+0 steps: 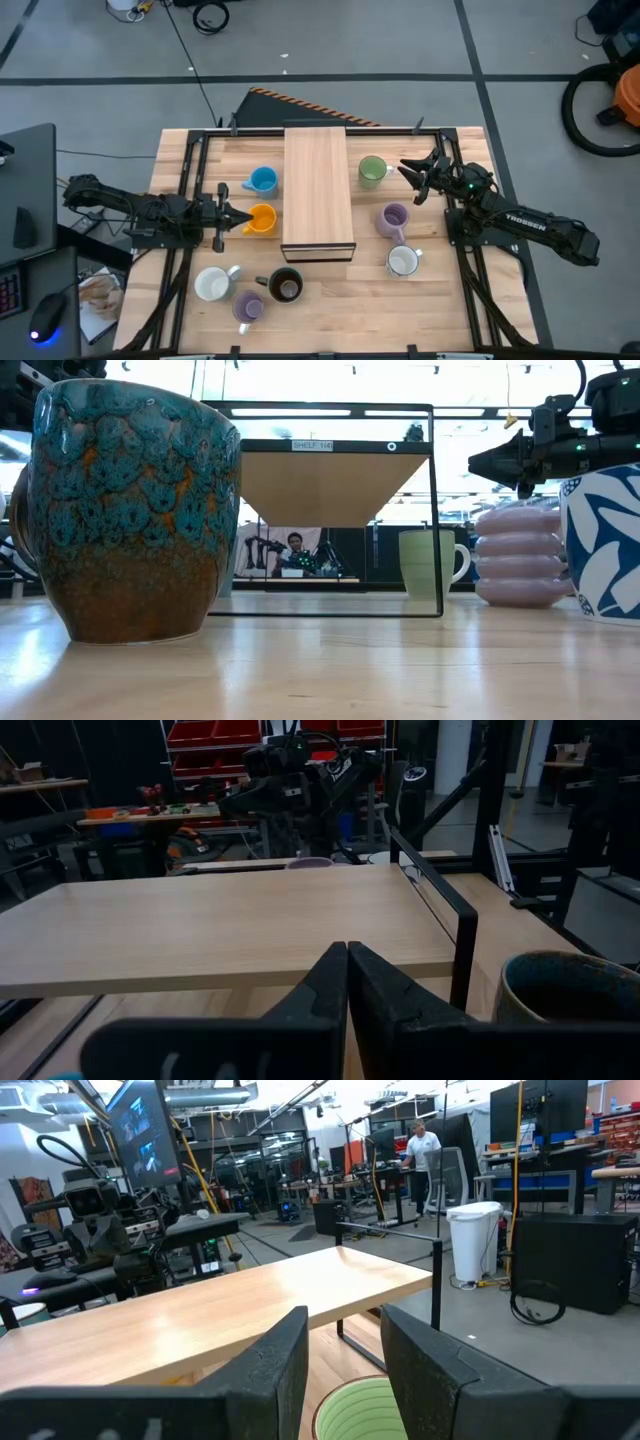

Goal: Place coffee mugs

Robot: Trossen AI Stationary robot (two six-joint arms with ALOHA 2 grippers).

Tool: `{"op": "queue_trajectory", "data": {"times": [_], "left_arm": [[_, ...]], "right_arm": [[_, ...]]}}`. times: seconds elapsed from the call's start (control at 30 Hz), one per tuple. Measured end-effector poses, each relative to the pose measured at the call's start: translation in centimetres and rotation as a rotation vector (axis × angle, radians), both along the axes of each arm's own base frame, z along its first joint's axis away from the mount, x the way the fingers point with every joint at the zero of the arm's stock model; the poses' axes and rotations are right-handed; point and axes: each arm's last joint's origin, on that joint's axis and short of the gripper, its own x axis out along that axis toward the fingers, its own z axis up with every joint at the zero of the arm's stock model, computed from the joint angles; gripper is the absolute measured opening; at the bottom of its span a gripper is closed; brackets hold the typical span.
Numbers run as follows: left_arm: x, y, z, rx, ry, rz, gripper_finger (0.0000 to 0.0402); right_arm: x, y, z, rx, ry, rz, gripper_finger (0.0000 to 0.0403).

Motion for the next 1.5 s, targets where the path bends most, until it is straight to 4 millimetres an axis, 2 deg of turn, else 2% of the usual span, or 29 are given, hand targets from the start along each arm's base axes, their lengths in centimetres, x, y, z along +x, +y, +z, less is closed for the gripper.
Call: {"op": "queue_trajectory", "data": {"times": [0.8, 0.97, 1.03, 1.3, 1.4, 1.5], "left_arm": [[0.0, 0.0, 0.0, -0.001, 0.000, 0.000, 0.0018], [0.0, 0.0, 0.1, -0.152, -0.012, 0.002, 0.0018], [0.0, 0.0, 0.3, -0.222, -0.041, 0.001, 0.0018], [-0.3, 0.2, 2.5, -0.184, -0.258, 0.025, 0.0018], [-0.4, 0.2, 3.0, -0.160, -0.314, 0.028, 0.0018], [-0.5, 0.3, 3.4, -0.128, -0.355, 0.034, 0.0018]], "right_arm": [[0.0, 0.0, 0.0, -0.002, -0.003, 0.000, 0.0134], [-0.1, 0.0, 0.5, 0.006, -0.060, 0.006, 0.0134], [-0.1, 0.1, 0.6, 0.031, -0.078, 0.011, 0.0134], [-0.1, 0.1, 1.1, 0.175, -0.172, 0.047, 0.0134], [0.3, -0.1, 2.0, 0.193, -0.115, 0.057, 0.0134], [0.8, -0.5, 2.8, 0.223, 0.023, 0.021, 0.0134]]}}
